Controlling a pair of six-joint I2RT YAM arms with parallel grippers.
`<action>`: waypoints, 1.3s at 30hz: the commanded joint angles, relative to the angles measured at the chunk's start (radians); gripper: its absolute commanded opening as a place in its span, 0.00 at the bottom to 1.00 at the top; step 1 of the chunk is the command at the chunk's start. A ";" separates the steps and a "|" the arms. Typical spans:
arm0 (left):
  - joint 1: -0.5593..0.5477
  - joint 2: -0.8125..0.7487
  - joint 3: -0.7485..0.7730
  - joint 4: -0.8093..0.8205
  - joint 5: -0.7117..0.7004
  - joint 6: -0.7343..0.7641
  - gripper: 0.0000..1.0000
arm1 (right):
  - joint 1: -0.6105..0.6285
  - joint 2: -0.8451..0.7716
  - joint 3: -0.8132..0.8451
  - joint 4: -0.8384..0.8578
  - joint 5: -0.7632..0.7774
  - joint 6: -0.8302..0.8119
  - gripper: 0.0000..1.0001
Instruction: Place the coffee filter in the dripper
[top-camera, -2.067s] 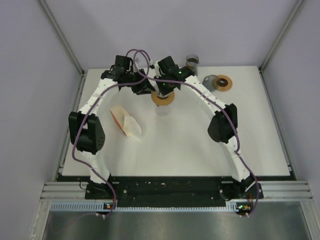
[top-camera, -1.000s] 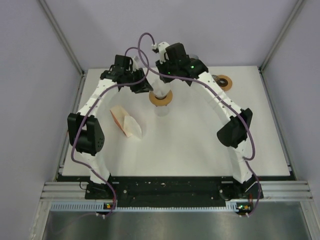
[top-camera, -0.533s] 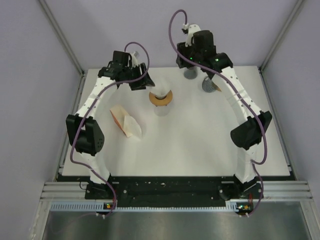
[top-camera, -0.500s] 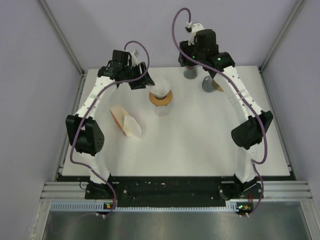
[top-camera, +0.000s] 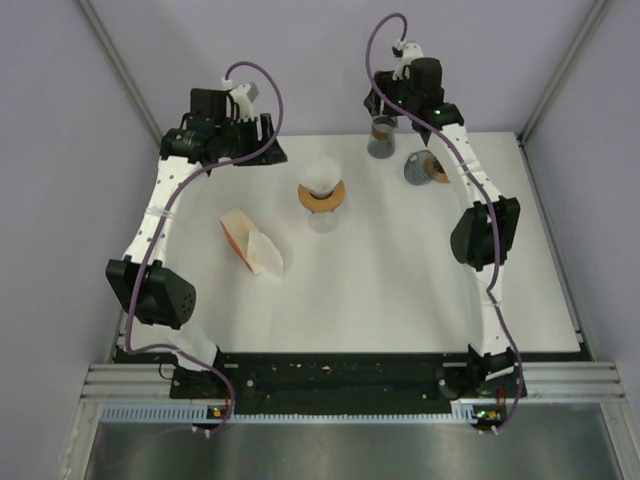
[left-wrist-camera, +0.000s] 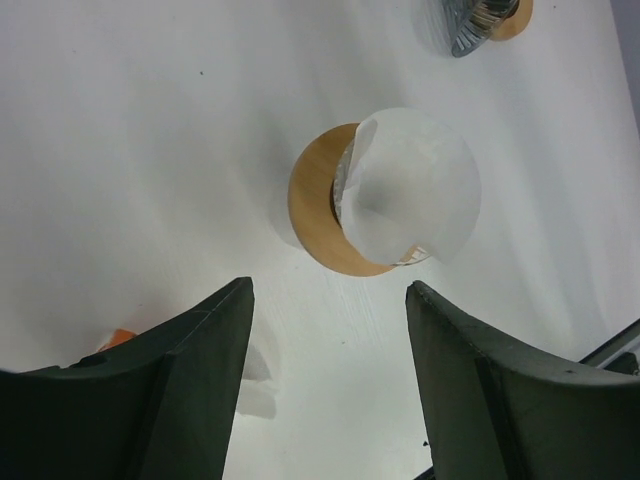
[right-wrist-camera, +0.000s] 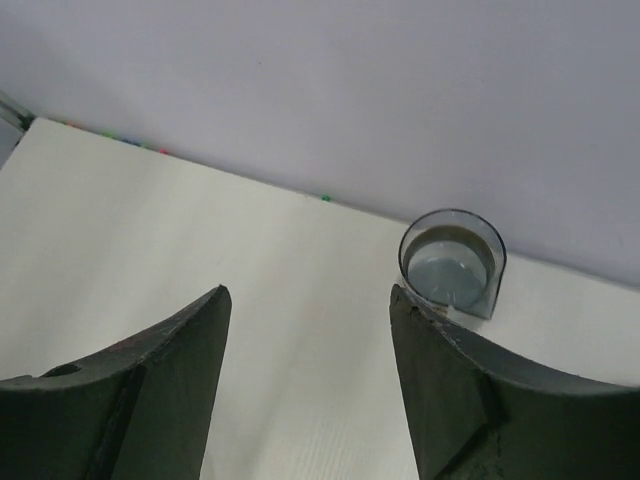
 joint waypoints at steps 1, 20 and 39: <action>0.047 -0.081 -0.016 -0.052 0.006 0.140 0.68 | 0.010 0.161 0.185 0.123 -0.092 -0.229 0.65; 0.177 -0.096 -0.125 0.000 0.055 0.137 0.68 | 0.019 0.392 0.141 0.178 0.092 -0.676 0.60; 0.245 -0.050 -0.113 -0.024 0.135 0.095 0.67 | 0.019 0.386 0.092 -0.018 0.037 -0.816 0.32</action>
